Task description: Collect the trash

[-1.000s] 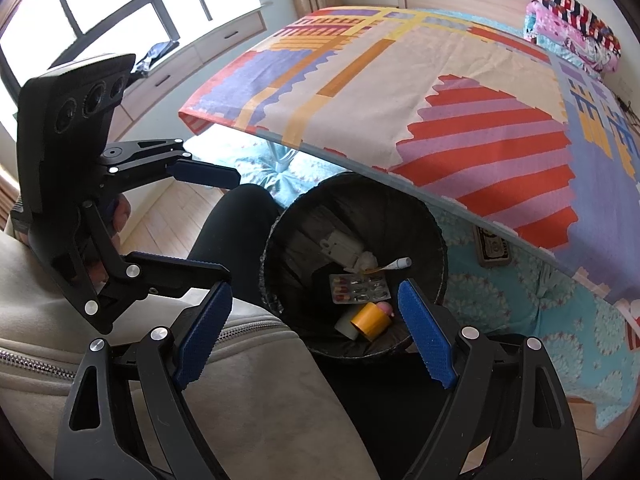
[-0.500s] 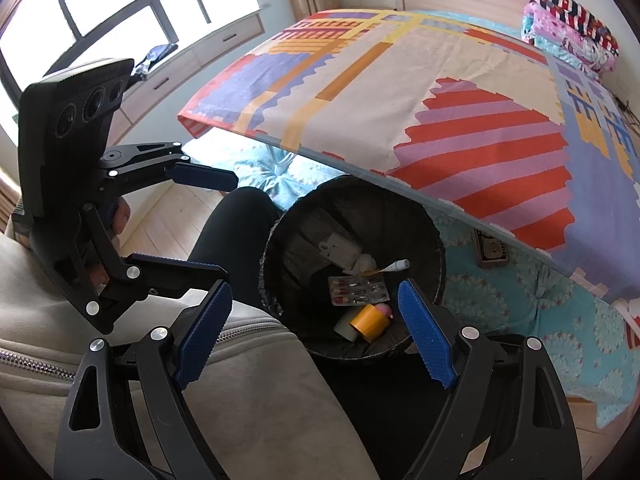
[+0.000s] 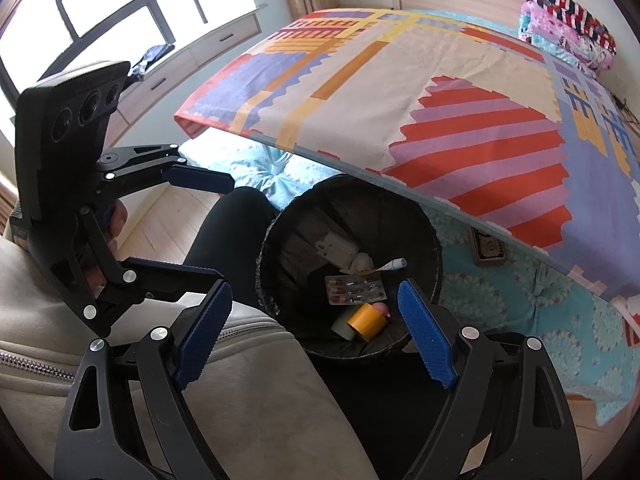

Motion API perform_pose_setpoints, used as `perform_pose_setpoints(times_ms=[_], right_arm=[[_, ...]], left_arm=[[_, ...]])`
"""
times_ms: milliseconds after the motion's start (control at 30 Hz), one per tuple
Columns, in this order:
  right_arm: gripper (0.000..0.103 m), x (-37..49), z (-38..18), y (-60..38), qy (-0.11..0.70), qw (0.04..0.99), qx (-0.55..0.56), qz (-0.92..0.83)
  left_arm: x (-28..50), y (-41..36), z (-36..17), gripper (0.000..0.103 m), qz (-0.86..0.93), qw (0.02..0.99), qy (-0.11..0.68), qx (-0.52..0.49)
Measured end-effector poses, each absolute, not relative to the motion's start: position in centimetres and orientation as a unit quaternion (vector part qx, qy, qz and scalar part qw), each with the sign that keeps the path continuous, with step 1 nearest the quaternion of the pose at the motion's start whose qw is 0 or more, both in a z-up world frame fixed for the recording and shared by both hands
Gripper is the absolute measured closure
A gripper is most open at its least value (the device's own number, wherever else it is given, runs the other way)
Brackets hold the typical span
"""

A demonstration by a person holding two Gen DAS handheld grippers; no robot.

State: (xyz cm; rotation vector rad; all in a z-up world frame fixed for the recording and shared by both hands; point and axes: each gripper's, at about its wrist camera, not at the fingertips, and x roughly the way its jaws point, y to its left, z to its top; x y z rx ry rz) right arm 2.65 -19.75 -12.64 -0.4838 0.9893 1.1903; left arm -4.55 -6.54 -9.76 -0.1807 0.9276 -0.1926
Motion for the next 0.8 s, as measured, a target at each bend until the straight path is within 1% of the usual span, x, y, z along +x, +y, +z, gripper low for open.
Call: perform_pose_setpoints(times_ms=[800], right_arm=[[0.018,2.73,-12.73,-19.75,0.444,0.688,-0.215,0.532]], left_arm=[[-4.66,-6.56,-9.73,0.016,-0.091,0.887,0.445,-0.086]])
